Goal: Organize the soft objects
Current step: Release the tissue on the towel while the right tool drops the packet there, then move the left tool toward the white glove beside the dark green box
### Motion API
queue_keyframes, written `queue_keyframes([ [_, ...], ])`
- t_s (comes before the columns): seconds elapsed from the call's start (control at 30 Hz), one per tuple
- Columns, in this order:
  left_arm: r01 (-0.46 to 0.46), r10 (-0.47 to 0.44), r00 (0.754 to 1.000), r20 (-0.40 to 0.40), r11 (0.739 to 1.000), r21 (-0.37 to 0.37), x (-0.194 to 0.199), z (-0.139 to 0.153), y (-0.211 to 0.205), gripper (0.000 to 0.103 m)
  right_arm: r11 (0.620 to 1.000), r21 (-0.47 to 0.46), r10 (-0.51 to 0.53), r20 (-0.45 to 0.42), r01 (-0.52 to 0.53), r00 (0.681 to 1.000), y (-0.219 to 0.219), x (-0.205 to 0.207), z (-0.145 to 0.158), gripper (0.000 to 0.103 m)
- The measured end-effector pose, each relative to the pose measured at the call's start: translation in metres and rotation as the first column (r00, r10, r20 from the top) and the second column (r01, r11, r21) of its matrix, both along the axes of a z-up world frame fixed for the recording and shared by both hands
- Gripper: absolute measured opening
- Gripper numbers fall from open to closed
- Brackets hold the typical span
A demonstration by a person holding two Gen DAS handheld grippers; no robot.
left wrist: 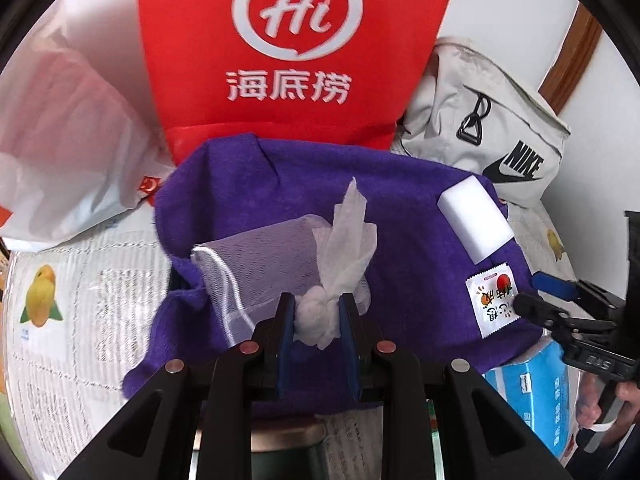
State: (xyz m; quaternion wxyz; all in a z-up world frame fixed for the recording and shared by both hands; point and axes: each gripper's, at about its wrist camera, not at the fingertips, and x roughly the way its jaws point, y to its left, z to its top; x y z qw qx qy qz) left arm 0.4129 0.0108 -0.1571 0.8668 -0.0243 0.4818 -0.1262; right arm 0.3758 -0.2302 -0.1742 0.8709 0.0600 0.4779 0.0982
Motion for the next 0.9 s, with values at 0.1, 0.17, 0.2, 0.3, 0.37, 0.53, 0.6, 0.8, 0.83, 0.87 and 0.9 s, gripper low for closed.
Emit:
queue_keyframes([
  [0.1,0.006,-0.006,1.000,-0.024,1.000,-0.008,0.004,-0.007,-0.005,0.023,1.000,0.004,0.009,0.028,-0.009,1.000,-0.001,-0.006,0.008,0.069],
  [0.17,0.003,-0.003,0.999,-0.032,1.000,-0.008,0.005,-0.011,-0.006,0.023,1.000,0.004,0.011,0.038,-0.011,0.999,-0.001,-0.009,0.011,0.069],
  [0.2,-0.002,0.001,0.999,-0.034,1.000,-0.007,0.006,-0.012,-0.006,0.023,1.000,0.005,0.014,0.040,-0.014,0.999,-0.001,-0.011,0.012,0.069],
  [0.3,-0.012,0.011,0.999,-0.037,1.000,-0.018,0.008,-0.011,-0.004,0.030,1.000,0.012,0.008,0.045,-0.009,0.999,-0.001,-0.013,0.015,0.069],
  [0.37,-0.018,0.018,0.999,-0.040,1.000,-0.007,0.008,-0.010,-0.004,0.040,1.000,0.016,0.012,0.048,-0.013,0.999,0.000,-0.016,0.017,0.069],
  [0.53,-0.041,0.042,0.999,-0.024,0.999,0.021,0.001,-0.004,-0.004,0.047,1.000,-0.005,0.006,0.054,-0.005,0.999,0.006,-0.026,0.022,0.069],
  [0.6,-0.055,0.055,0.998,-0.022,0.998,0.017,-0.003,0.000,-0.001,0.047,1.000,0.007,0.001,0.039,-0.002,0.999,0.007,-0.029,0.022,0.069],
  [0.8,-0.052,0.052,0.999,0.013,0.998,0.025,-0.027,0.019,0.003,0.047,1.000,0.012,-0.004,0.053,0.004,0.999,0.012,-0.050,0.034,0.069],
  [0.83,-0.053,0.052,0.998,0.022,0.998,0.028,-0.033,0.022,0.003,0.047,1.000,0.009,-0.005,0.061,0.004,0.998,0.014,-0.056,0.038,0.069],
  [0.87,-0.055,0.054,0.998,0.031,0.998,0.032,-0.039,0.026,0.004,0.047,1.000,0.005,-0.004,0.068,0.004,0.998,0.015,-0.061,0.040,0.069],
  [0.9,-0.057,0.056,0.998,0.040,0.998,0.034,-0.046,0.030,0.006,0.047,1.000,0.000,-0.005,0.076,0.005,0.997,0.015,-0.066,0.043,0.069],
])
